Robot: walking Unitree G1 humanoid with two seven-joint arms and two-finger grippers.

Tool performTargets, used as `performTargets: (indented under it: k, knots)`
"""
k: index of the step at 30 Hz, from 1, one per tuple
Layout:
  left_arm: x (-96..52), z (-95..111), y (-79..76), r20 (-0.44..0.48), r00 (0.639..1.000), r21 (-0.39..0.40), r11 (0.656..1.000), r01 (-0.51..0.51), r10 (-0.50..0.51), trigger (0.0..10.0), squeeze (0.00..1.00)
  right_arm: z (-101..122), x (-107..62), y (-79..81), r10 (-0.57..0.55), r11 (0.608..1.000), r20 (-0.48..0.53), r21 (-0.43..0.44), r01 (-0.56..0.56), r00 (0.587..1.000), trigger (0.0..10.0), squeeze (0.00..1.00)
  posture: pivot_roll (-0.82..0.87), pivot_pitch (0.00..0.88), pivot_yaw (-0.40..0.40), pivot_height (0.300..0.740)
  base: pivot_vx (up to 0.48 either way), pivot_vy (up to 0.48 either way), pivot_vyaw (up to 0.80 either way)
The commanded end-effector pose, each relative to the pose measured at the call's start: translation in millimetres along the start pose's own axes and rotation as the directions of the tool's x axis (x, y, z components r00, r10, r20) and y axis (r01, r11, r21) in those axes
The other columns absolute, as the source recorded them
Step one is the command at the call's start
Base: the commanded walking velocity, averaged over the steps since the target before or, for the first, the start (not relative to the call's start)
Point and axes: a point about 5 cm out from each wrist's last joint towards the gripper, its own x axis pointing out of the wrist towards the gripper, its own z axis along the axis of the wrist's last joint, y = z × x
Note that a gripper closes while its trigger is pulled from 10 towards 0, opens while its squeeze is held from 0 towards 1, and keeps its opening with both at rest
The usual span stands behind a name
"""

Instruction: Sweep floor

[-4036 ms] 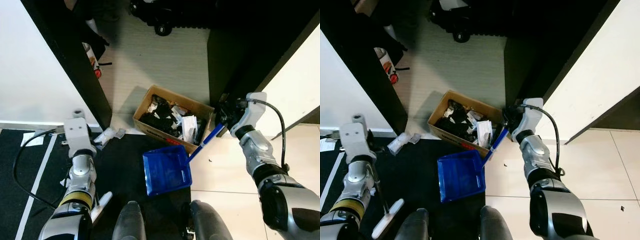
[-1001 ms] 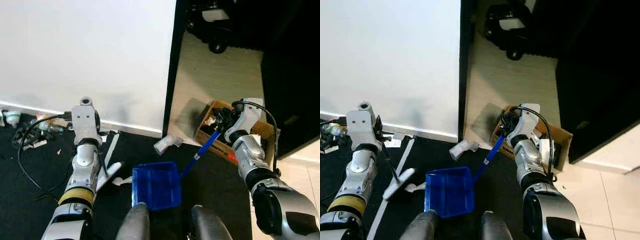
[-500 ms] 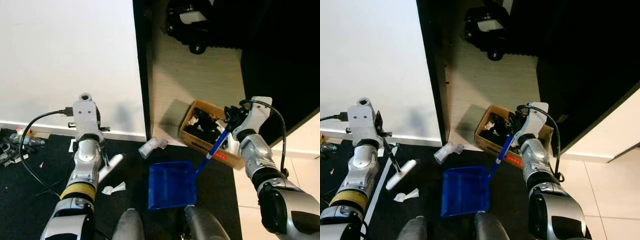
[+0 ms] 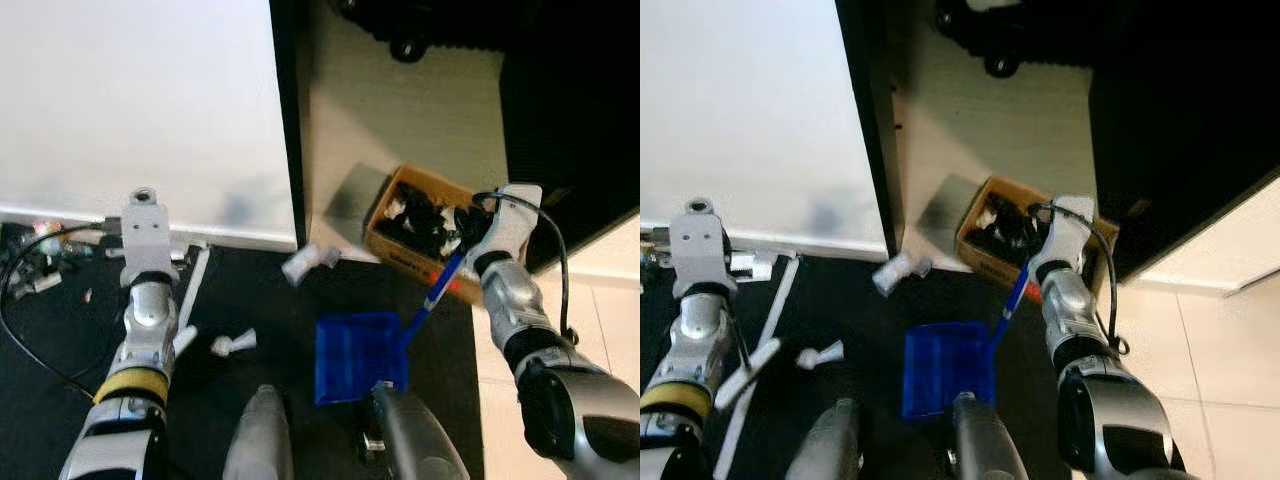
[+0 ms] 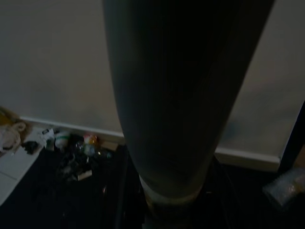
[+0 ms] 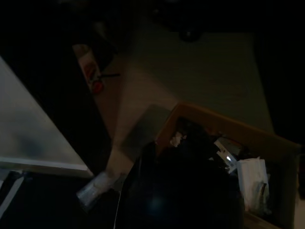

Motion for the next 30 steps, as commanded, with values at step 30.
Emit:
performTargets:
  k: [30]
  knots:
    - [12.4,50,-57.9,0.076,0.990,-0.342,0.936,-0.087,0.119,10.0,0.00,-4,-1.8,57.8,0.196,0.959,0.100,0.186,-0.212,0.976,10.0,0.00,0.03,0.326,-0.088,0.740,0.000,0.000,0.00]
